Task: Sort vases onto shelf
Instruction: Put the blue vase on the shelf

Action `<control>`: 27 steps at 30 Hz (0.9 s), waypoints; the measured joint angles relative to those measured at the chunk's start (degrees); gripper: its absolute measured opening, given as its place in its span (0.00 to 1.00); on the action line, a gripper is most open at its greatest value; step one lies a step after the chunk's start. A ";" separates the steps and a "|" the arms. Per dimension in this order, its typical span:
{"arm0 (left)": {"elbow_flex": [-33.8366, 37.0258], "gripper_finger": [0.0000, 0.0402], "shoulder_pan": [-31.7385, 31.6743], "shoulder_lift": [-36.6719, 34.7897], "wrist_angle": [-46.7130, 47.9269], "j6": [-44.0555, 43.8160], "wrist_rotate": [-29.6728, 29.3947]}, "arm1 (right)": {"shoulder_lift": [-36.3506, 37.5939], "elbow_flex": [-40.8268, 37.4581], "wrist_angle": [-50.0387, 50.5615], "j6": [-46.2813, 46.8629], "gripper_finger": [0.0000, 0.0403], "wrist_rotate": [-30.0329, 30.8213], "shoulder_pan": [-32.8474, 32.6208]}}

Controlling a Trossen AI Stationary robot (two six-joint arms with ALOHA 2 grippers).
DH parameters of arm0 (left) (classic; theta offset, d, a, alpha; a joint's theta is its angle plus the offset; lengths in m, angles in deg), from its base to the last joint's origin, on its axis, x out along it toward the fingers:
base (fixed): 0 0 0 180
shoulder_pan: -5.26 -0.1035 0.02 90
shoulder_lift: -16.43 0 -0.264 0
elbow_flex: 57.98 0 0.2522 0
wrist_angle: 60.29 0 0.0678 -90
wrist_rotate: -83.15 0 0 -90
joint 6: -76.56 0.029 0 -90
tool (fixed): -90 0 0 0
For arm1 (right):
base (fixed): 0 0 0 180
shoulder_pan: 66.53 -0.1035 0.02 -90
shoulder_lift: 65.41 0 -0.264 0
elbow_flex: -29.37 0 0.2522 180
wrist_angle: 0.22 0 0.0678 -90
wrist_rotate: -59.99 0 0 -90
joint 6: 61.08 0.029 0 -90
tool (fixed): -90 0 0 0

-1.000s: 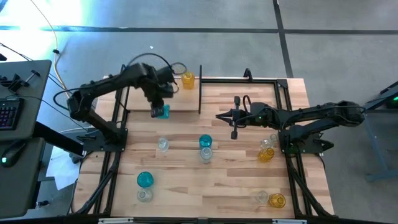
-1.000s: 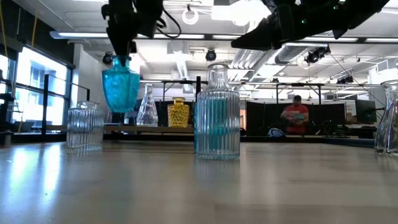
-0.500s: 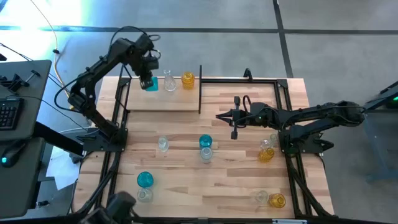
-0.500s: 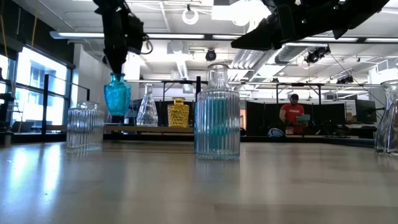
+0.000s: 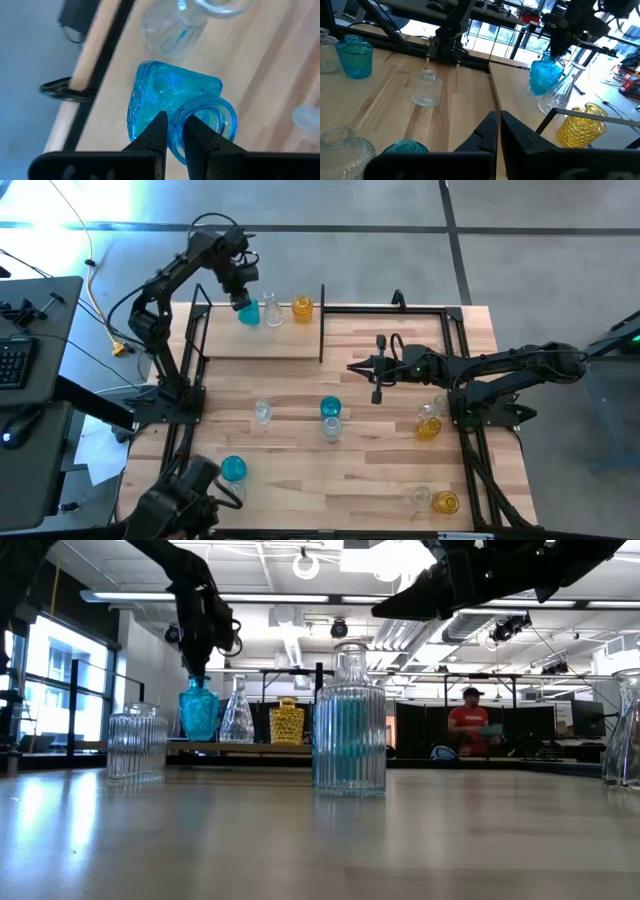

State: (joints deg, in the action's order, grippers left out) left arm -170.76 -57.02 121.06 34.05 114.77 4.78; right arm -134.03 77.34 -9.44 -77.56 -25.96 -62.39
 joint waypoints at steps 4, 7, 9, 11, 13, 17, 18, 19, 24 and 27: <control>-2.57 0.06 0.04 1.69 0.46 1.63 -0.54 | 0.00 0.00 0.02 -0.10 0.00 -0.01 0.00; -2.95 0.06 -0.38 2.76 0.83 1.42 -0.50 | 0.00 0.00 0.03 -0.10 0.00 -0.01 0.00; -2.96 0.06 -0.71 2.83 1.62 1.00 -0.53 | 0.00 0.00 0.02 -0.10 0.00 -0.02 0.00; -2.98 0.06 -0.81 2.88 1.76 0.52 -0.54 | 0.00 0.00 0.02 -0.10 0.00 -0.02 0.00; -2.98 0.06 -0.76 2.98 1.70 0.36 -0.50 | 0.00 0.00 0.04 -0.10 0.00 -0.02 0.00; -3.00 0.06 -0.71 3.00 1.77 0.40 -0.24 | 0.00 0.00 0.04 -0.10 0.00 -0.47 0.00; -2.99 0.06 -0.71 3.10 1.79 0.38 -0.16 | 0.00 0.00 0.04 -0.10 0.00 -0.97 0.00; -3.00 0.06 -0.72 3.30 1.94 0.36 -0.10 | 0.00 0.00 0.04 -0.10 0.00 -1.25 0.00; -3.24 0.06 -0.73 4.22 2.39 0.13 0.60 | 0.00 0.00 0.04 -0.10 0.00 -1.53 0.00; -3.26 0.06 -0.76 4.40 2.42 -0.04 0.61 | -0.01 0.00 0.04 -0.10 0.00 -1.53 0.00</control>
State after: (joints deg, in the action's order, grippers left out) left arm -174.02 -57.78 125.46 36.47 114.73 5.38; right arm -134.04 77.34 -9.40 -77.66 -27.49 -62.39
